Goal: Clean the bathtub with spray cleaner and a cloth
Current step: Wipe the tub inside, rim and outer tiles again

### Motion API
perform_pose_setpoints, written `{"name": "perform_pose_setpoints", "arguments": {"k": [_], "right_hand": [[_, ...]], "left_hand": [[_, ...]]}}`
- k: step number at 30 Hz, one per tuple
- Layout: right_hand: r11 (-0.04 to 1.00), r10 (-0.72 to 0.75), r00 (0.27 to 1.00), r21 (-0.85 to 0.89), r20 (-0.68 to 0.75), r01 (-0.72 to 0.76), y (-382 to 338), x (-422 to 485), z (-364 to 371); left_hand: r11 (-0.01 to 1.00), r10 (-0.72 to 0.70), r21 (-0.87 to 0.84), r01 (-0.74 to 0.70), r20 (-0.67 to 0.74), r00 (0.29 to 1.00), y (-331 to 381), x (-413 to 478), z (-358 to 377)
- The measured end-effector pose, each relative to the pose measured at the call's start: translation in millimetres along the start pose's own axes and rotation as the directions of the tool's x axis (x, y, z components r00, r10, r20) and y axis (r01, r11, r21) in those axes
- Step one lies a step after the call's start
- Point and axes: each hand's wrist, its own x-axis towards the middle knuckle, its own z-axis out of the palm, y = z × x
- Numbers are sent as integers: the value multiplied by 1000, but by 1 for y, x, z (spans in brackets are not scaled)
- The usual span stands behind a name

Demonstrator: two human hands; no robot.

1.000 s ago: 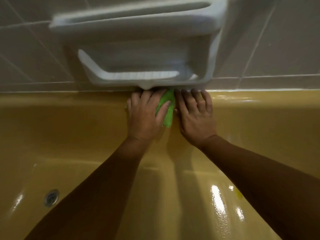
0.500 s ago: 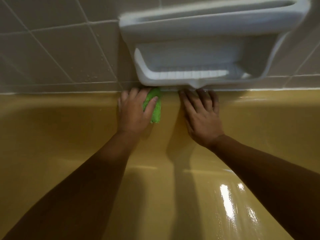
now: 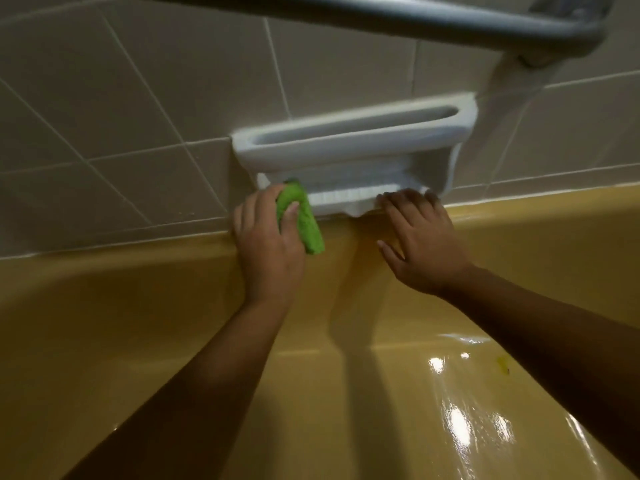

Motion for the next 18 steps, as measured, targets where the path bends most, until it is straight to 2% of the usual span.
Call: {"name": "perform_pose_setpoints", "arguments": {"k": [2,5,8,10,12,15,18], "right_hand": [[1000,24,999,-5,32,-23,3,2,-2],[998,56,998,0,16,-56,-2,0,-3],[999,43,999,17,-23,-43,-1,-3,-3],[999,29,999,31,-34,-28,4,-5,-3],[999,22,999,34,-38,-21,9,-8,-5],[999,11,999,33,-32,-10,15,-11,-9],[1000,-7,1000,30,-3,7,18,-11,-8]], "left_hand": [[999,-1,39,1,3,1000,17,16,26],[980,-148,149,133,95,984,33,30,64],[967,-242,139,215,223,944,54,43,84],[955,-260,234,183,361,896,57,51,91],[960,-191,268,78,427,884,48,52,86],[959,-167,280,53,404,899,21,51,70],[941,-216,314,131,253,943,24,47,70]]}}
